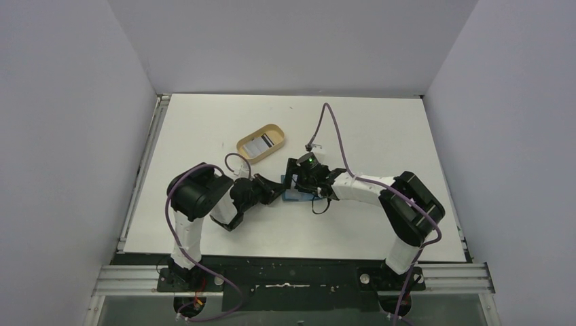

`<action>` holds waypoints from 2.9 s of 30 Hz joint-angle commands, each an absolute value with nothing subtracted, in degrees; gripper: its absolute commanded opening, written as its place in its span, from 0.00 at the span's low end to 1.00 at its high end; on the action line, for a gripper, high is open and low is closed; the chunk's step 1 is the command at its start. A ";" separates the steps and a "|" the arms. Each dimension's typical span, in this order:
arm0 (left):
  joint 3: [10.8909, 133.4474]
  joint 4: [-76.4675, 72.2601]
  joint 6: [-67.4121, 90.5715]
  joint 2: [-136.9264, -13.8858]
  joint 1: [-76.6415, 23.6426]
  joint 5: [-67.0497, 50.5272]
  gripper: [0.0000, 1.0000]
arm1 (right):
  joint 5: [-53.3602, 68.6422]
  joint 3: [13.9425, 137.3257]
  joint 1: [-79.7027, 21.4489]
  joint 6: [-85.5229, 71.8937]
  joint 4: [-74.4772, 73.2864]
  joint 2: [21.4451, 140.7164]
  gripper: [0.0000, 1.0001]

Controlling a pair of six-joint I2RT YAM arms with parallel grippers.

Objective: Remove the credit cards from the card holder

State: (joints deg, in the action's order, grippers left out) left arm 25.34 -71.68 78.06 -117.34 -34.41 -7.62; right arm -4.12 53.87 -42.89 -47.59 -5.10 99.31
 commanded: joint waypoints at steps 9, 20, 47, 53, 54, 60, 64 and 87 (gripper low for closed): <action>20.68 -58.30 74.26 -122.14 -33.96 -3.31 0.00 | 8.77 50.60 -44.93 -55.75 -0.69 105.26 0.95; 19.87 -61.93 74.94 -122.73 -34.19 -3.39 0.00 | 15.17 49.18 -44.34 -60.44 8.46 104.23 0.96; 19.73 -75.34 76.21 -129.40 -31.97 -9.45 0.00 | 36.56 38.51 -43.39 -79.00 72.39 115.25 0.58; 20.12 -80.13 76.35 -130.95 -30.85 -11.84 0.00 | 32.11 40.14 -44.36 -64.98 44.32 107.07 0.65; 20.13 -80.15 76.11 -130.55 -30.85 -11.98 0.00 | 30.57 41.06 -44.72 -61.99 38.27 105.77 0.67; 20.21 -80.07 76.03 -129.08 -30.67 -12.19 0.00 | 22.55 47.36 -47.18 -52.01 14.45 103.82 0.75; 20.55 -80.02 76.89 -128.70 -30.67 -12.69 0.00 | 19.23 49.15 -48.52 -50.95 8.22 104.47 0.76; 23.34 -79.98 81.94 -126.70 -30.41 -16.39 0.00 | 36.68 39.81 -48.82 -77.09 75.64 108.67 0.69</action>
